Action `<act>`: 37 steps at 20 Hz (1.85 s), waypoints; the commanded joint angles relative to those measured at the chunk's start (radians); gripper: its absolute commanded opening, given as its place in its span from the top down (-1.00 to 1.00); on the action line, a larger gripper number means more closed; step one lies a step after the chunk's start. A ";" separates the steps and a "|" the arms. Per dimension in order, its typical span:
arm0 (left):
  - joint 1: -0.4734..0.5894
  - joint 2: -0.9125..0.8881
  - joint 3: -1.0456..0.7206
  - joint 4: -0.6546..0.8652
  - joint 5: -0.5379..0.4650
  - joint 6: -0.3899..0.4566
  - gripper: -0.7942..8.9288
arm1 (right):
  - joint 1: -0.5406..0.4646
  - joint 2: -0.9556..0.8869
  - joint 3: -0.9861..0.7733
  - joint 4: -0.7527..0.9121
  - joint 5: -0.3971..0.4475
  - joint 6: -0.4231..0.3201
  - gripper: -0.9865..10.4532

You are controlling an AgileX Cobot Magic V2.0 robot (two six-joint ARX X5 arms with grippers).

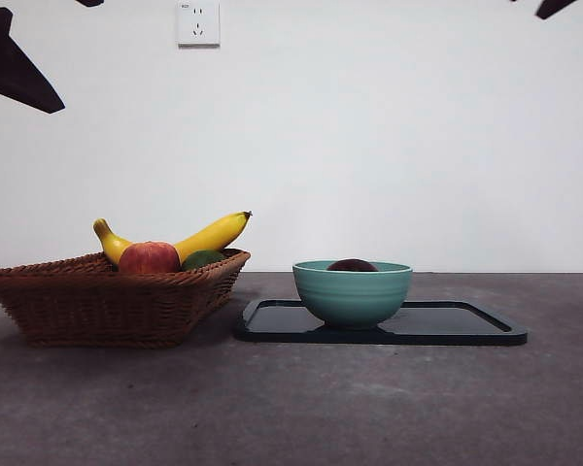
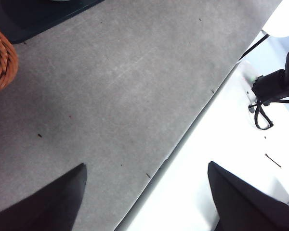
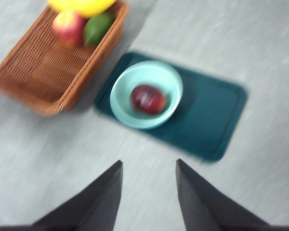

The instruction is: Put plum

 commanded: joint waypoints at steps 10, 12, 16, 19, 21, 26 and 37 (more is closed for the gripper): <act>-0.005 0.006 0.007 0.008 0.006 0.011 0.01 | 0.078 -0.341 -0.421 0.025 -0.176 -0.013 0.52; -0.005 0.006 0.007 0.008 0.006 0.011 0.01 | 0.078 -0.354 -0.426 0.026 -0.177 -0.012 0.52; -0.005 0.006 0.007 0.008 0.006 0.011 0.01 | 0.078 -0.353 -0.426 0.030 -0.176 -0.013 0.52; -0.005 0.006 0.007 0.008 0.006 0.011 0.01 | 0.078 -0.353 -0.426 0.031 -0.176 -0.012 0.52; -0.005 0.006 0.007 0.007 0.006 0.011 0.01 | 0.078 -0.353 -0.426 0.030 -0.176 -0.012 0.52; -0.005 0.006 0.009 0.018 0.006 0.000 0.01 | 0.078 -0.353 -0.426 0.031 -0.176 -0.012 0.52; -0.114 0.173 0.249 0.249 -0.239 -0.225 -0.18 | 0.078 -0.353 -0.426 0.033 -0.176 -0.012 0.52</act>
